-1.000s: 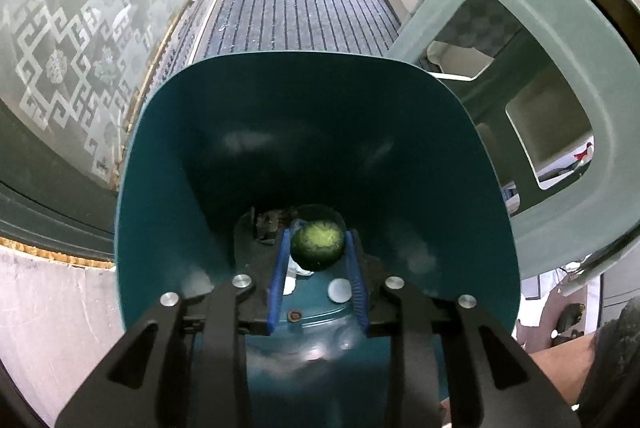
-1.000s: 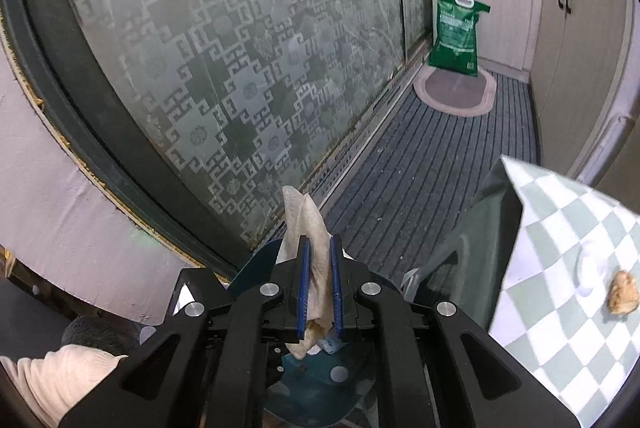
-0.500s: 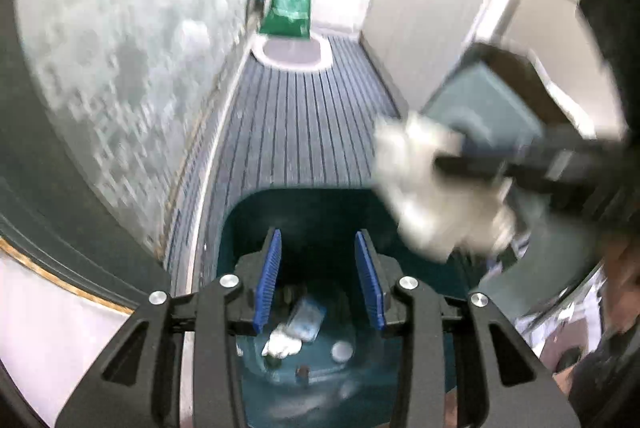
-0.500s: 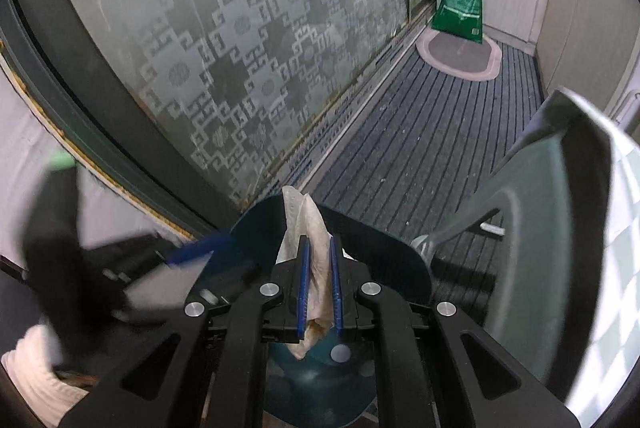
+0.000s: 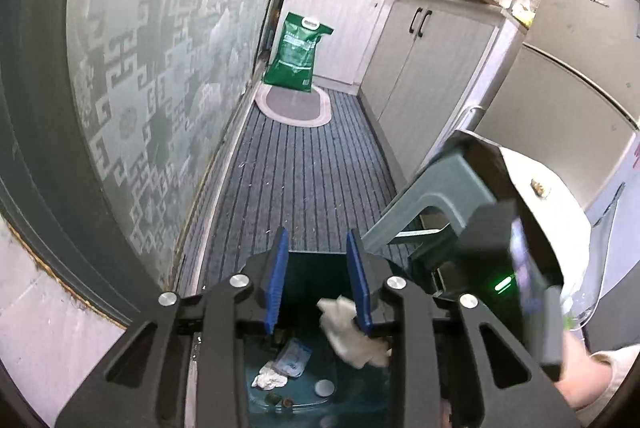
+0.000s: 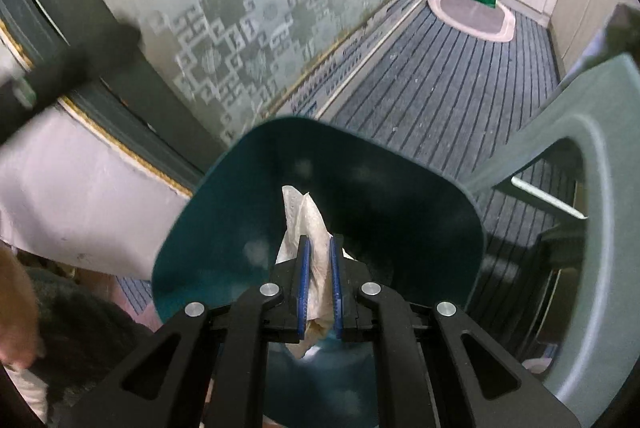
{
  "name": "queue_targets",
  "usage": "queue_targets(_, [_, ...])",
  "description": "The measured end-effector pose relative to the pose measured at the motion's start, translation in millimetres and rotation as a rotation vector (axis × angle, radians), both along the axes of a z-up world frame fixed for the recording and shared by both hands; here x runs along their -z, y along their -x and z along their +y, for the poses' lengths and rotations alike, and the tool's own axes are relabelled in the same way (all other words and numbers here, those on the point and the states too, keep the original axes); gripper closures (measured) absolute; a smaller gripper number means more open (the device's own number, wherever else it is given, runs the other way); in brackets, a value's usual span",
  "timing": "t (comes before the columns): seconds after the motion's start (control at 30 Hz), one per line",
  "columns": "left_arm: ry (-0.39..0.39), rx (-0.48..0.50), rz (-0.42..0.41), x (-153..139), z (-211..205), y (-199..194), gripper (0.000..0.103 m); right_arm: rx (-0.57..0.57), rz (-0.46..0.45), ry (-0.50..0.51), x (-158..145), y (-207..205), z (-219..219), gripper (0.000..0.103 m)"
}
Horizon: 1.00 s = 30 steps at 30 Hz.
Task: Collect trash
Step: 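Lower the white tissue into the teal bin and open the right tool, then move both tools back over the checkered table toward the bread piece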
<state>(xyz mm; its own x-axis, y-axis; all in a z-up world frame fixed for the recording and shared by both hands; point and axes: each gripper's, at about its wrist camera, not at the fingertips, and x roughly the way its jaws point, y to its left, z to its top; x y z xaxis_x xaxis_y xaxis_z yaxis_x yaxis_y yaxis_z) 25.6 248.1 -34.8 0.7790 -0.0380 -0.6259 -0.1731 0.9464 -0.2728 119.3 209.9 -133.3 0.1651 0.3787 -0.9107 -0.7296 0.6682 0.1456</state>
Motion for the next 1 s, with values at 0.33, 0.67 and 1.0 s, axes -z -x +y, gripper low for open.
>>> queue_targets(0.33, [0.012, 0.009, -0.046, -19, -9, 0, 0.076, -0.032, 0.042, 0.082, 37, 6, -1, 0.093])
queue_targets(0.67, [0.027, 0.005, -0.110, -41, -12, 2, 0.076, -0.093, 0.047, 0.141, 58, 13, 8, 0.082])
queue_targets(1.0, [0.025, 0.003, -0.154, -56, -19, 2, 0.076, -0.130, -0.002, 0.093, 33, 24, 6, 0.069])
